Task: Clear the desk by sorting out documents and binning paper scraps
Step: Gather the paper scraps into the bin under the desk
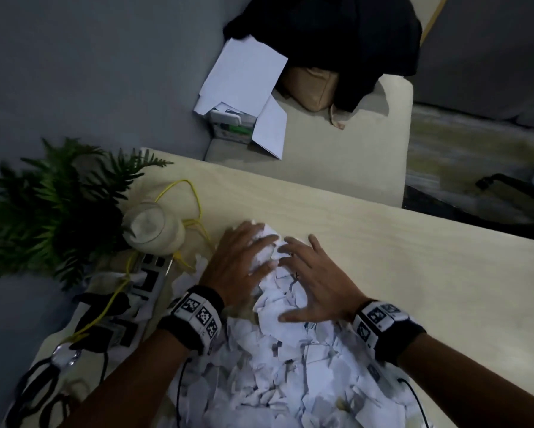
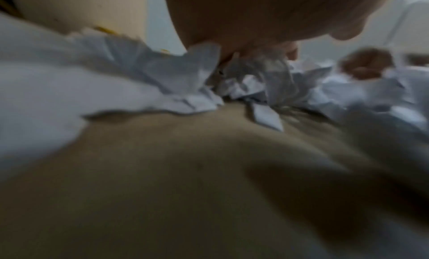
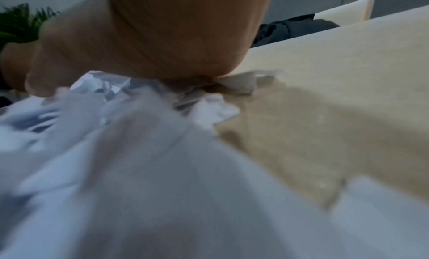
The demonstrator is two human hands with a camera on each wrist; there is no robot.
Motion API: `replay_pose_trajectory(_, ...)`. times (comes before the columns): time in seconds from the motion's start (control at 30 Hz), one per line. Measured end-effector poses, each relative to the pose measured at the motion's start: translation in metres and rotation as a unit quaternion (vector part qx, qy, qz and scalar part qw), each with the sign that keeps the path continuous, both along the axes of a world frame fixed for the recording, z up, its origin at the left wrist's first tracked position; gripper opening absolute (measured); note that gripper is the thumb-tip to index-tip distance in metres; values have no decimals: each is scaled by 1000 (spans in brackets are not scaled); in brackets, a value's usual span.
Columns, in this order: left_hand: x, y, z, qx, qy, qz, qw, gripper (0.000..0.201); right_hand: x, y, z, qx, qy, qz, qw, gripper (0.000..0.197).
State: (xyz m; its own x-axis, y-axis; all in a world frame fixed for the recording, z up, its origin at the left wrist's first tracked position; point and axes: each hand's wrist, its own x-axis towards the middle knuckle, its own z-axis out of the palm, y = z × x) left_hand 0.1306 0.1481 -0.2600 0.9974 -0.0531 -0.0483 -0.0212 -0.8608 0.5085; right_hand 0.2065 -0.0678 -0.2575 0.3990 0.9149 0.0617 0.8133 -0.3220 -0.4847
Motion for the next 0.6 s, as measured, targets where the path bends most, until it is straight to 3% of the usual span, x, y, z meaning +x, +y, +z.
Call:
replay_pose_trajectory(0.1, -11, -14, 0, 18, -10, -34, 999, 67, -18, -4, 6, -18, 4, -3, 1000, 99)
replay_pose_trajectory(0.2, -14, -21, 0, 79, -49, -60, 994, 58, -35, -7, 7, -69, -4, -18, 997, 96)
replay_pose_trajectory(0.37, -18, -28, 5, 205, -34, -85, 974, 37, -64, -11, 8, -34, 6, -124, 992, 41)
replay_pose_trajectory(0.47, -16, -30, 4, 197, -42, -118, 972, 23, -73, -19, 13, -42, 5, -155, 987, 33)
replay_pose_trajectory(0.6, -14, -36, 25, 145, -22, -95, 985, 18, -77, -31, 28, -48, 45, -188, 980, 41)
